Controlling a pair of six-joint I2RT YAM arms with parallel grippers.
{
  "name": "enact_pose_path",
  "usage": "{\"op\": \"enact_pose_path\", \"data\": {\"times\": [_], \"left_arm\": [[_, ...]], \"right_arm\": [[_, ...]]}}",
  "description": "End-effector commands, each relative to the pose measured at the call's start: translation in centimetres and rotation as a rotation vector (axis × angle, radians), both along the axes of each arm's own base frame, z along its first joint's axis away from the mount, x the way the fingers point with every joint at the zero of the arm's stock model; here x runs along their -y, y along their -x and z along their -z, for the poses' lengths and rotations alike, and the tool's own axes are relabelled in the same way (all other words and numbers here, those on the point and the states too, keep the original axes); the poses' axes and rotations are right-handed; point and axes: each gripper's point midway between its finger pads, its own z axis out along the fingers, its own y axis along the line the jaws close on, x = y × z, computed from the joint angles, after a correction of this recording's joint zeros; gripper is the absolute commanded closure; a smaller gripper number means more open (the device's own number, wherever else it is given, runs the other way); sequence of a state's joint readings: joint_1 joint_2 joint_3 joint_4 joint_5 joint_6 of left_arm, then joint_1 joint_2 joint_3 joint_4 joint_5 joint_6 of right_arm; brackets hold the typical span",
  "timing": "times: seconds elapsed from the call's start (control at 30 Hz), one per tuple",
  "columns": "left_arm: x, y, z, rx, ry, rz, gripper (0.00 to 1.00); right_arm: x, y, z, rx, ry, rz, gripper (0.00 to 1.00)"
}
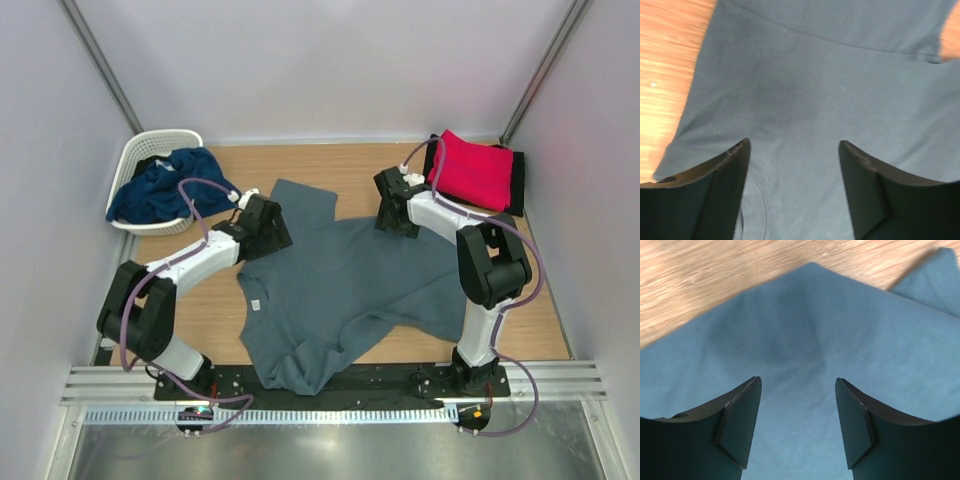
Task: Fold and stack the t-shirts
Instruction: Flatten the tshirt out
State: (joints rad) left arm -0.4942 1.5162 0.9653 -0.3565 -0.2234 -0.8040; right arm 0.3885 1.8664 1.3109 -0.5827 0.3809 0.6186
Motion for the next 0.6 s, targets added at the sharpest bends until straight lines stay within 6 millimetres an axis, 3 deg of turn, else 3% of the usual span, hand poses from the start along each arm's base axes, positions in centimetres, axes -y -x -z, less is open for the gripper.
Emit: {"op": "enact_pose_path", "data": {"times": [0.0,0.07,0.1,0.27,0.3,0.37,0.4,0.53,0.57], "left_arm": [[0.6,-1.9,1.1,0.011,0.018,-0.025,0.30],[-0.2,-1.2,2.8,-0.031,-0.005,-0.063,0.39],[-0.8,-0.4,4.2,-0.065,-0.028,-0.074,0.41],[-2.3,3.1,6.9,-0.139,-0.039,-0.092,0.54],[-2.6,3.6,6.9,-0.140,-0.036,-0.101,0.55],[-3.6,5.4,7.1,-0.145,-0.029,-0.120,0.57],[-3.9,6.0,7.1,-0.145,-0.021,-0.136,0.57],[-5.8,9.2,7.5,-0.167,-0.041,-0.167,0.58],[-6.4,10.3,7.6,-0.184,-0.050,-0.170,0.58]], "right_arm": [[-0.3,-2.6,-1.9,0.111,-0.040,-0.013,0.34],[-0.4,-2.1,-1.1,0.109,-0.052,-0.010,0.35],[-0.1,-1.1,0.3,0.078,-0.052,-0.009,0.35],[-0.7,1.7,2.9,0.005,-0.111,-0.019,0.39],[-0.4,3.3,3.9,-0.029,-0.111,-0.013,0.39],[-1.0,4.8,3.6,-0.022,-0.142,-0.019,0.40],[-0.5,6.9,4.7,-0.057,-0.130,-0.015,0.40],[-0.7,12.2,5.9,-0.121,-0.161,-0.002,0.42],[-0.6,14.6,6.4,-0.152,-0.168,0.010,0.42]]}}
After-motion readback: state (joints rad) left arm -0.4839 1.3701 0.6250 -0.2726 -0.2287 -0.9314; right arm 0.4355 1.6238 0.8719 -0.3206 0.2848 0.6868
